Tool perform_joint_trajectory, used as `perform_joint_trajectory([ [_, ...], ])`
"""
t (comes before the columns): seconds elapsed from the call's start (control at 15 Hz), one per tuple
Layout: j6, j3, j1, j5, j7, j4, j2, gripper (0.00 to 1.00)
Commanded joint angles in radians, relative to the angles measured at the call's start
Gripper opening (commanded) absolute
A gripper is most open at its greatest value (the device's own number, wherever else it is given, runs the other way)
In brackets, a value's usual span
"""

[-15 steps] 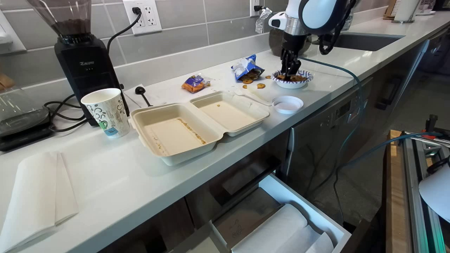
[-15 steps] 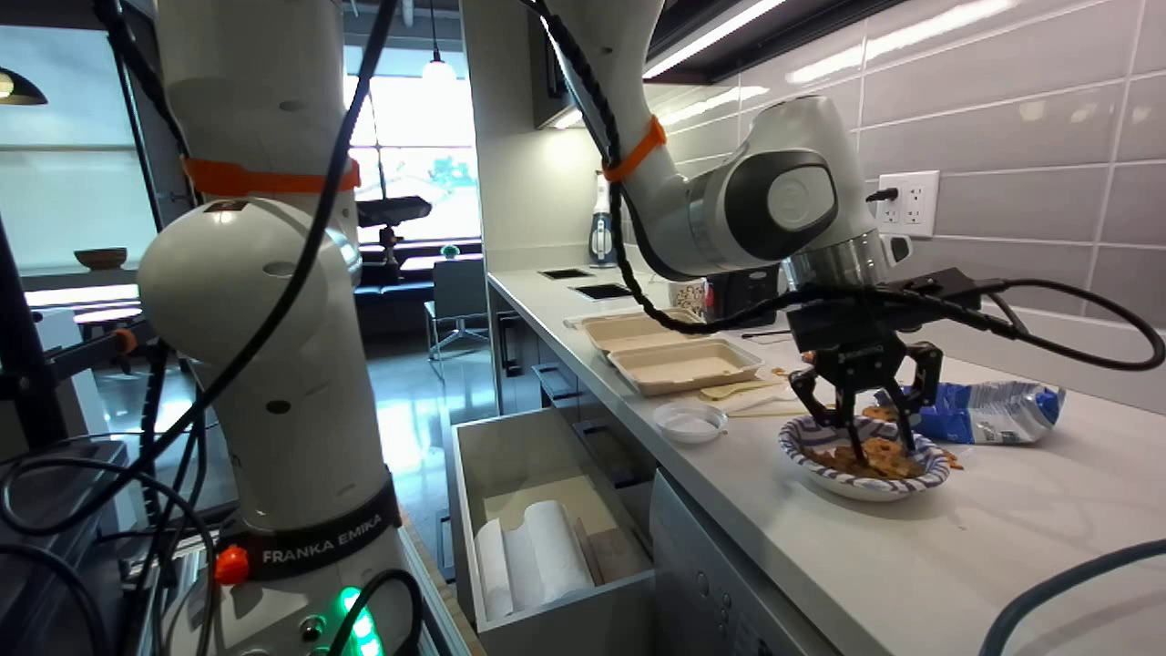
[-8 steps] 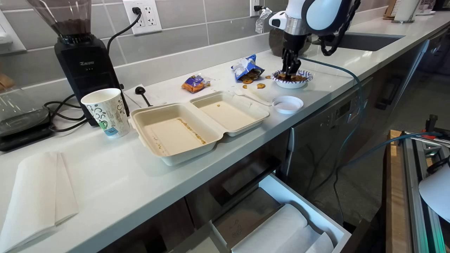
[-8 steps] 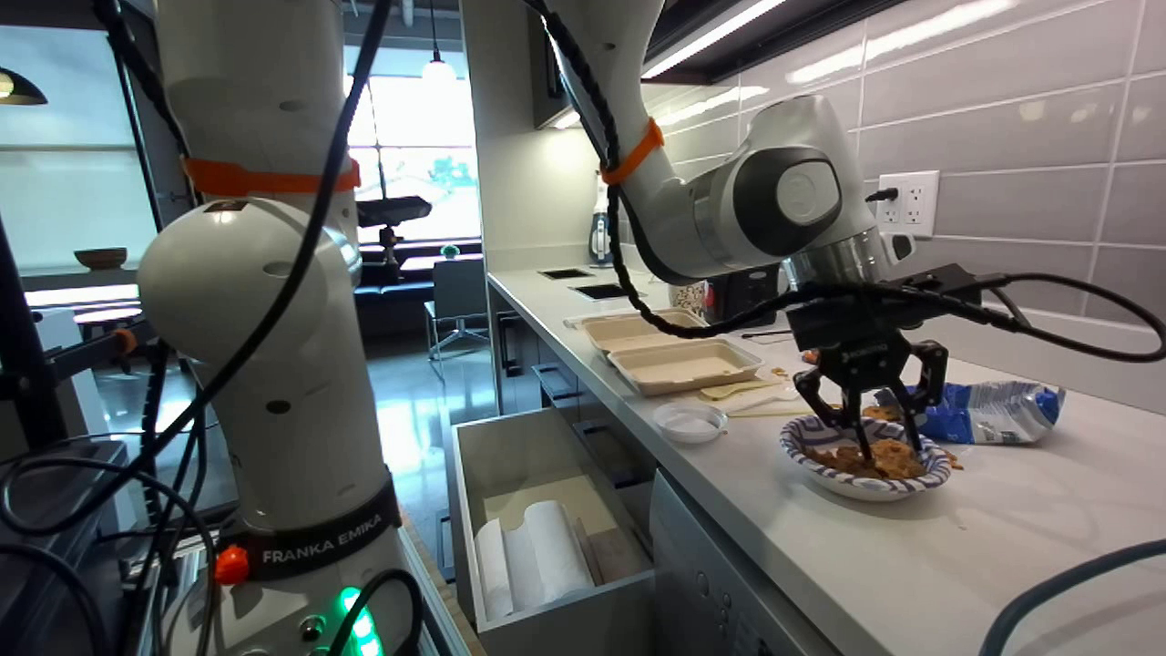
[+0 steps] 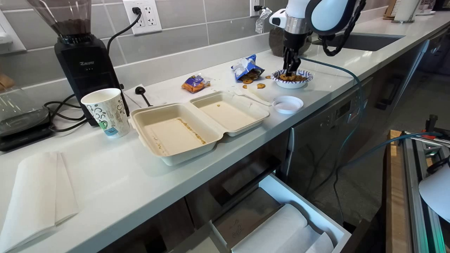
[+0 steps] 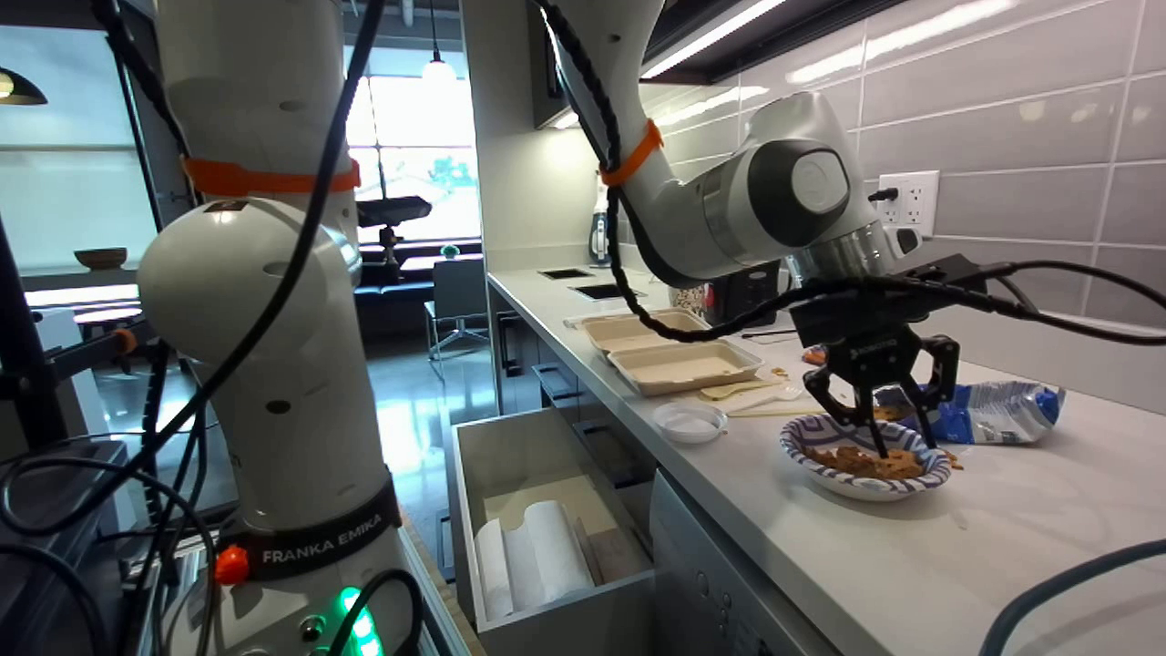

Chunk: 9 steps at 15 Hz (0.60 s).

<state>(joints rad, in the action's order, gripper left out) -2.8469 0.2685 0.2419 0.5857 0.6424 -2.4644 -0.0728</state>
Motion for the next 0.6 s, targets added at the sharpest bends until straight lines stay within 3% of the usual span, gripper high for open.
perform_joint_trajectory([
  [0.0,-0.025,0.012,0.005,0.080,-0.079,0.003,-0.007,0.44],
  [0.53,0.034,-0.011,0.002,0.030,-0.070,-0.007,0.004,0.55],
])
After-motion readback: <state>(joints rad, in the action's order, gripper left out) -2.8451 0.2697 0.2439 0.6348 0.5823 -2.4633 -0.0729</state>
